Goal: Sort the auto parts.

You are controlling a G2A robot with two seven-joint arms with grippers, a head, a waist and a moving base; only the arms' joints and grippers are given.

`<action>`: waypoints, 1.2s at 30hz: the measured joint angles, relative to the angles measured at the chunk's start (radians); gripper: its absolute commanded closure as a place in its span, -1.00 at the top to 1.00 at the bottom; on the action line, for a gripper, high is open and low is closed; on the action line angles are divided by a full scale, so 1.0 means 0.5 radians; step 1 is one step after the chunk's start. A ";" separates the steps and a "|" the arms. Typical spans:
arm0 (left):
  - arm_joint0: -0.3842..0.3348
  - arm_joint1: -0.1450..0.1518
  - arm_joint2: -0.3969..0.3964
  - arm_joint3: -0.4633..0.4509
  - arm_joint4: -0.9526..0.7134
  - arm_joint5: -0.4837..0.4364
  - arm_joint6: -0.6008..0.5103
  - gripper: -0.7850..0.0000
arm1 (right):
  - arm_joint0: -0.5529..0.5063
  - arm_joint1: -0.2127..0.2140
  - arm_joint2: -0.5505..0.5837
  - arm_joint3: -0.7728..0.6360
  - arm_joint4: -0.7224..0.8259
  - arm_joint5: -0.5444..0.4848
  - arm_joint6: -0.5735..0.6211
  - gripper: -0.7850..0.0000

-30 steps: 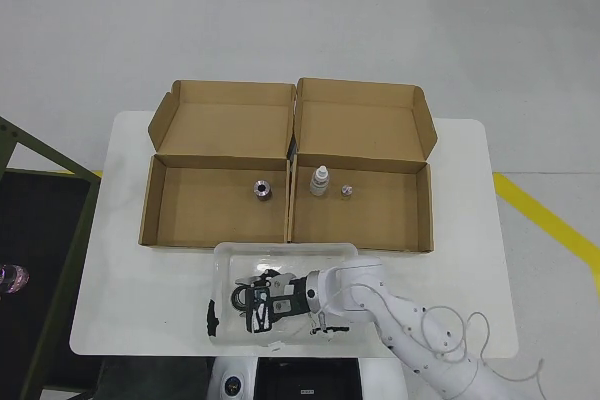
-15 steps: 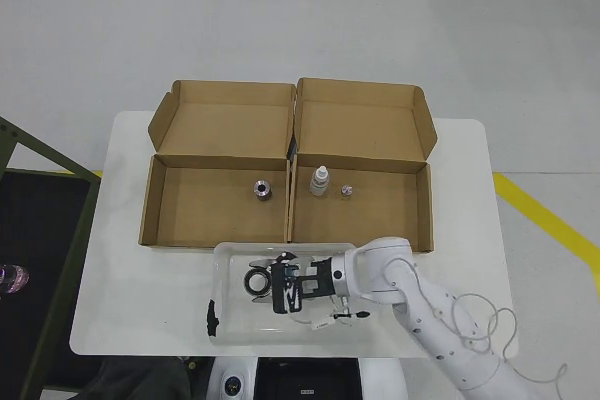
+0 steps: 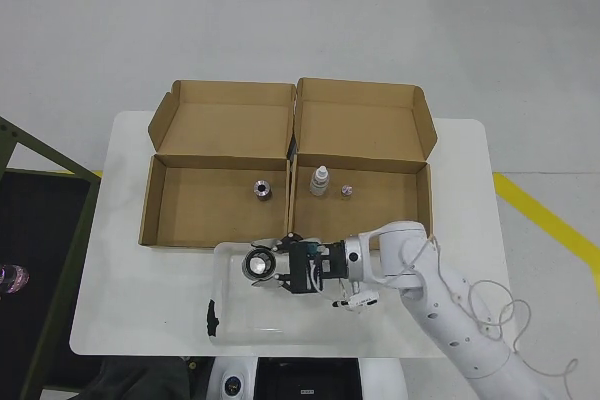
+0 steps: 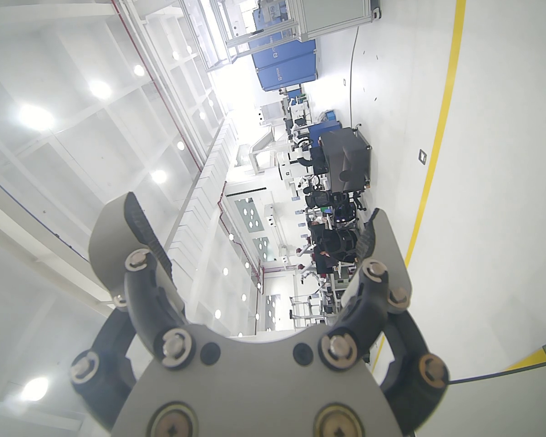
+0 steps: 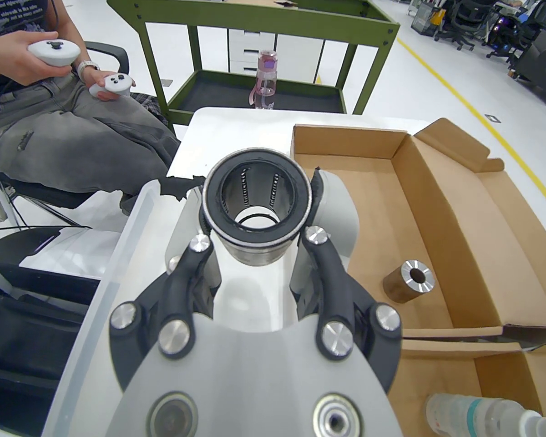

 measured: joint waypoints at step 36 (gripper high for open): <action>0.000 0.000 0.000 0.000 0.000 0.000 0.000 1.00 | 0.132 -0.003 0.065 0.223 0.204 0.383 -0.201 -1.00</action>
